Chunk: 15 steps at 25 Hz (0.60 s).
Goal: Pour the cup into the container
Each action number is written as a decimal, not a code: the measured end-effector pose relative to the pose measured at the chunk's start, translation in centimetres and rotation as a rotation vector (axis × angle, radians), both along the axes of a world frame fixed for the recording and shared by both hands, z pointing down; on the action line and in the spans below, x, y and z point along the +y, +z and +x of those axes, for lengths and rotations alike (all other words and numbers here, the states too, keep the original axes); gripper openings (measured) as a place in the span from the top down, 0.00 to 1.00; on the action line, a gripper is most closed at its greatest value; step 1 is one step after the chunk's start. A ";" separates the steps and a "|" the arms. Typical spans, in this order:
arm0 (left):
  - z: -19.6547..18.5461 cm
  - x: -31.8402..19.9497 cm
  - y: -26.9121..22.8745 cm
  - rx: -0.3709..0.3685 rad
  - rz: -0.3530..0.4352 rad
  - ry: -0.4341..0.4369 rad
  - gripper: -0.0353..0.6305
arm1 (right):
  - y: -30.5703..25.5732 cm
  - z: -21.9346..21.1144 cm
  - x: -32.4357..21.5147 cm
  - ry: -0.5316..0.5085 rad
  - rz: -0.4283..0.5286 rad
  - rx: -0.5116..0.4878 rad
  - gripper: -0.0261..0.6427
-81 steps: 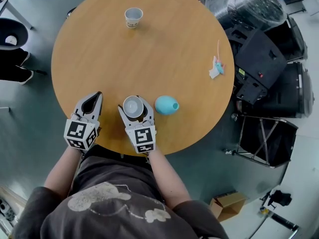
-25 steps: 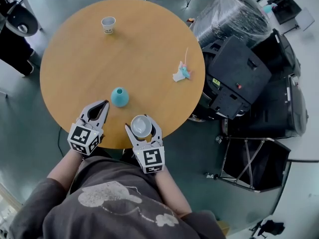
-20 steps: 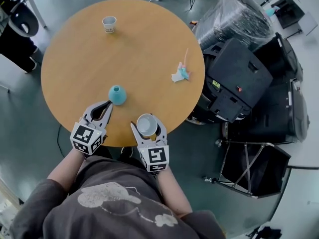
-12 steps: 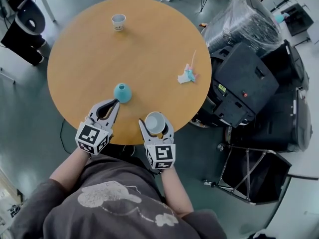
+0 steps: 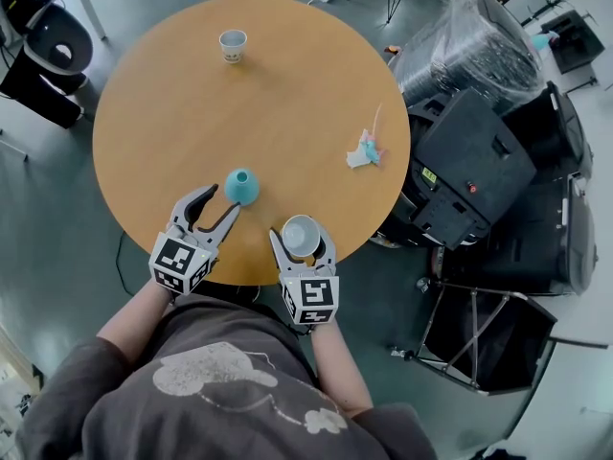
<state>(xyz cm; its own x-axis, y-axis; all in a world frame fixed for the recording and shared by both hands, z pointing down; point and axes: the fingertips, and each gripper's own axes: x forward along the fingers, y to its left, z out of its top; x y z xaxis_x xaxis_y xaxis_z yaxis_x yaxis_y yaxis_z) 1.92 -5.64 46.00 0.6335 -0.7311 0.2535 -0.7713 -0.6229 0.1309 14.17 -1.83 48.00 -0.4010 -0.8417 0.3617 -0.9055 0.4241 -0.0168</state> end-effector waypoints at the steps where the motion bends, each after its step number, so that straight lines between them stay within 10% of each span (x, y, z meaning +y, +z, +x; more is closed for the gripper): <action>1: 0.2 -0.1 0.3 -0.007 -0.010 0.014 0.62 | 0.0 -0.1 -0.2 0.005 -0.001 0.000 0.51; 15: 2.3 -3.4 3.5 -0.098 -0.001 0.157 0.34 | 0.6 -1.2 -2.8 0.054 -0.027 0.013 0.51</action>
<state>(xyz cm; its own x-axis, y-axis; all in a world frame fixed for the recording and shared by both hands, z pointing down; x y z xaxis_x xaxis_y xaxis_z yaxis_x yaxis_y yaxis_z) 4.22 -9.00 49.46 0.7123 -0.6244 0.3207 -0.6733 -0.7368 0.0609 12.99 -4.67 48.64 -0.3505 -0.8517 0.3896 -0.9271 0.3745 -0.0155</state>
